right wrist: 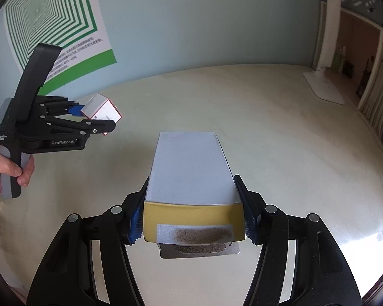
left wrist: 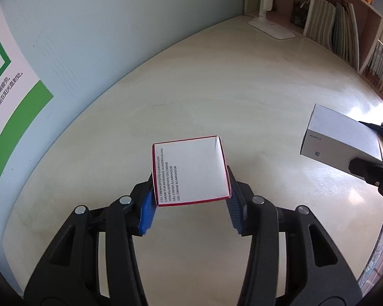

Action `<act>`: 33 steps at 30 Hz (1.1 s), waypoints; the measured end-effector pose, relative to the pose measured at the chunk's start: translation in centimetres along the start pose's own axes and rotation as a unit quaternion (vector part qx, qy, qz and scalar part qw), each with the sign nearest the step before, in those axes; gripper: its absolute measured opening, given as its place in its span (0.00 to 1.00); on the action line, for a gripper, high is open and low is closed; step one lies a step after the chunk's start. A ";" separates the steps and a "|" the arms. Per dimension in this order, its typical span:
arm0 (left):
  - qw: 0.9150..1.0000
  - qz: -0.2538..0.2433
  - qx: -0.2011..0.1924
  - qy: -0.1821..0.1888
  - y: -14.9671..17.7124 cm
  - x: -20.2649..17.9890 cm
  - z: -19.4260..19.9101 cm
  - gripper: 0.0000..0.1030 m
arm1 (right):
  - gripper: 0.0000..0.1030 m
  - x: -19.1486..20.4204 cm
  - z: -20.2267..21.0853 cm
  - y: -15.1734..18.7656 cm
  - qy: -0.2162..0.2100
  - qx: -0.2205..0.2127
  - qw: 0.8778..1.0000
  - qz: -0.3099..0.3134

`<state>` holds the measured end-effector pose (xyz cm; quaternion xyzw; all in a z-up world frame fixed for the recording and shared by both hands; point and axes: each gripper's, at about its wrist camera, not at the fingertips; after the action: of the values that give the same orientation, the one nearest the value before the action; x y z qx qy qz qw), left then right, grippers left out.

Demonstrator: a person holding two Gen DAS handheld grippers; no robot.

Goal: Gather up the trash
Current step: 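Carry the small white box and white-yellow box over the teal bin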

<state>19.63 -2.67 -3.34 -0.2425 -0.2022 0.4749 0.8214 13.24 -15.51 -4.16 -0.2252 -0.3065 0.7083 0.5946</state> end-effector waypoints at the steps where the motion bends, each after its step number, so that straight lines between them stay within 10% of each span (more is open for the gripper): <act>1: 1.000 -0.006 -0.002 0.004 0.1 -0.7 0.4 0.43 | 0.60 -0.4 0.8 0.5 0.007 -0.002 1.000 -0.006; 17: 0.986 -0.136 -0.019 0.098 0.2 -15.8 2.4 0.43 | 0.60 -5.9 12.8 9.2 0.124 -0.038 0.985 -0.115; 33: 0.917 -0.314 -0.019 0.244 7.1 -41.2 9.2 0.43 | 0.60 -12.4 31.6 28.2 0.271 -0.052 0.921 -0.276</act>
<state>-9.59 -33.88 -4.34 -0.2910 -0.0701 0.1146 0.9473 -25.87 -35.84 -2.12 -0.3456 -0.2201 0.4111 0.8143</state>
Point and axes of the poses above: each gripper's, at about its wrist camera, not at the fingertips, and z roughly against the way its jaws point, x to its left, y to its underside, and after that the axes turned 7 degrees about -x, right-handed
